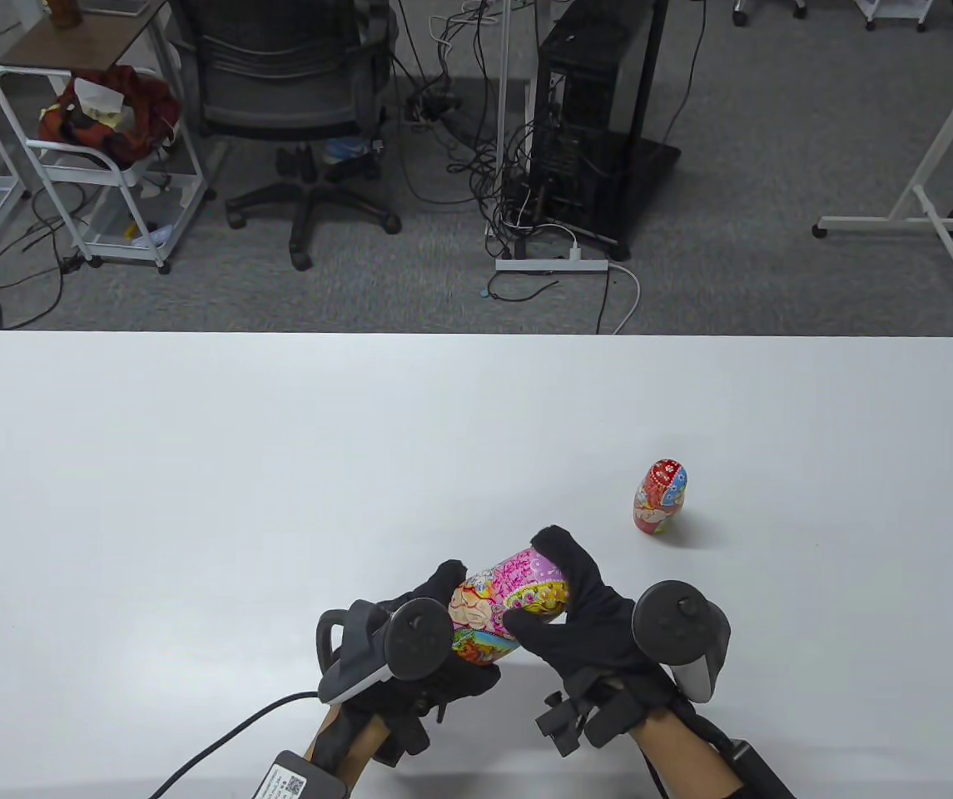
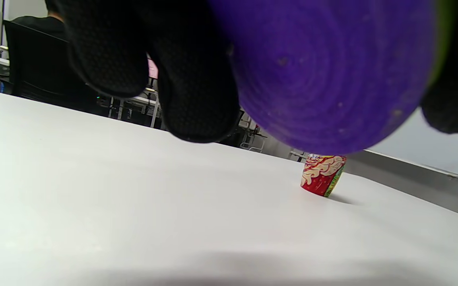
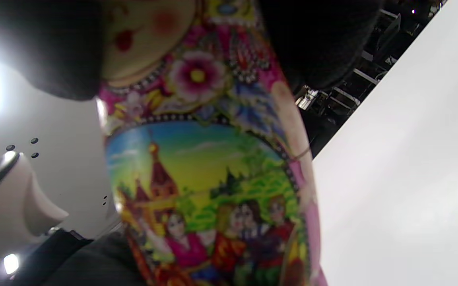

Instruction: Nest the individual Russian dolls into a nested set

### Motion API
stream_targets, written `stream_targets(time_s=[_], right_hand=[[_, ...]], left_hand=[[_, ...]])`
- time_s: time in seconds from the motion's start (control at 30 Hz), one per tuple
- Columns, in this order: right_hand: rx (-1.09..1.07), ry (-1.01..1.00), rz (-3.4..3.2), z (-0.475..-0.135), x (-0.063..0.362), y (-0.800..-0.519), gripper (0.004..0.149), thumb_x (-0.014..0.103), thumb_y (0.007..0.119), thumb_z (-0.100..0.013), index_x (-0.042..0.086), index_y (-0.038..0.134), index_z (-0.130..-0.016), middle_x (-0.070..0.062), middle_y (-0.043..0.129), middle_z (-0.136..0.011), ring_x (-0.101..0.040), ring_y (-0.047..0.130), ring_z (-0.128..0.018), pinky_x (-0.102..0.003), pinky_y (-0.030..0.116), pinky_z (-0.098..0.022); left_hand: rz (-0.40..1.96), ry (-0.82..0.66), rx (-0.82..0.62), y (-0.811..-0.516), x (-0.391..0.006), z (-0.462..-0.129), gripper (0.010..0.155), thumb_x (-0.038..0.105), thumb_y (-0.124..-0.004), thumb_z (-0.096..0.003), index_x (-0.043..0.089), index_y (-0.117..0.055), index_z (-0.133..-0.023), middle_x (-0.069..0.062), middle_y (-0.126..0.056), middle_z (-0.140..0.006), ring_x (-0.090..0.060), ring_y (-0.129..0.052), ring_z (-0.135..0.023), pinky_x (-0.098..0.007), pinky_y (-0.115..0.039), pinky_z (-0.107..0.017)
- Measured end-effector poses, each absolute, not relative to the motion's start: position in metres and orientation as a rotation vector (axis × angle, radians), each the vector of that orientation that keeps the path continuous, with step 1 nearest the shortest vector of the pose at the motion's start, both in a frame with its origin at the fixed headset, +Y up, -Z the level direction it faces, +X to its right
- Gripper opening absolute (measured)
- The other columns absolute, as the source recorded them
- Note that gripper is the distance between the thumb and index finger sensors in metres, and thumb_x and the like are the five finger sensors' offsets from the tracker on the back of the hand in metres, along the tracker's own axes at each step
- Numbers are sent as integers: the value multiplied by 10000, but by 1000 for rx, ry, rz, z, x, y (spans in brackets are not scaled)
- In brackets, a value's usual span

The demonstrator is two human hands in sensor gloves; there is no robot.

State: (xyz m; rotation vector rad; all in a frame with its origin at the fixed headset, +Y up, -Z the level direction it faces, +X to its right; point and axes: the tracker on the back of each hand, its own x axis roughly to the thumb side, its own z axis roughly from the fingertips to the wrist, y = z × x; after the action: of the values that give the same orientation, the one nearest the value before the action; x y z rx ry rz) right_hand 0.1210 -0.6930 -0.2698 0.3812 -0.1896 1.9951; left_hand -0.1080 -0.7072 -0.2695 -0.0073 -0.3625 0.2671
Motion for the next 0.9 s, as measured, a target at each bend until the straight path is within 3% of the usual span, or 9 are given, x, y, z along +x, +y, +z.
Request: stream_targets(time_s=[0.03, 0.07, 0.1, 0.23, 0.3, 0.43, 0.9], right_hand=[[338, -277, 2014, -264, 124, -687, 868, 535, 923, -381, 353, 338, -996, -183, 507, -1054, -412, 799, -884, -506, 774, -606], [419, -383, 2142, -266, 123, -681, 868, 495, 949, -375, 348, 353, -989, -186, 497, -1055, -430, 777, -895, -531, 757, -613], [399, -420, 2260, -266, 128, -680, 878, 604, 873, -375, 354, 302, -995, -145, 535, -1049, -344, 847, -883, -442, 837, -600], [363, -268, 2001, -269, 130, -686, 879, 541, 882, -404, 346, 262, -996, -168, 446, -1065, -405, 737, -914, -528, 700, -650], [368, -355, 2144, -269, 131, -688, 870, 571, 844, -418, 354, 233, -998, -159, 430, -1071, -387, 721, -923, -534, 681, -656], [322, -332, 2397, -274, 124, -702, 852, 571, 791, -454, 358, 176, -1003, -149, 345, -1095, -394, 638, -959, -559, 630, -675], [279, -66, 2786, -287, 100, -745, 834, 521, 803, -442, 383, 203, -1006, -175, 357, -1095, -410, 709, -948, -516, 675, -682]], left_hand=[[230, -321, 10, -709, -107, -270, 1176, 806, -923, -259, 79, -458, -1058, -121, -862, -909, -178, -1025, -595, -519, -814, -591], [117, -208, 13, -711, -115, -271, 1174, 865, -861, -239, 114, -470, -1053, -58, -883, -896, -116, -1037, -565, -465, -845, -600], [120, -252, -5, -715, -118, -276, 1171, 872, -848, -252, 110, -460, -1053, -52, -875, -902, -108, -1035, -578, -461, -845, -601], [210, -256, 4, -718, -135, -281, 1164, 817, -888, -270, 141, -385, -1072, -53, -796, -975, -166, -993, -721, -506, -792, -634], [257, -243, 29, -716, -138, -281, 1162, 806, -896, -269, 155, -374, -1077, -53, -781, -990, -191, -981, -758, -517, -781, -640], [302, -238, 41, -713, -142, -281, 1160, 804, -892, -277, 177, -344, -1084, -40, -752, -1018, -217, -947, -822, -528, -762, -656], [281, -253, 50, -714, -139, -281, 1160, 791, -885, -285, 176, -312, -1085, -40, -716, -1043, -275, -840, -923, -592, -665, -703]])
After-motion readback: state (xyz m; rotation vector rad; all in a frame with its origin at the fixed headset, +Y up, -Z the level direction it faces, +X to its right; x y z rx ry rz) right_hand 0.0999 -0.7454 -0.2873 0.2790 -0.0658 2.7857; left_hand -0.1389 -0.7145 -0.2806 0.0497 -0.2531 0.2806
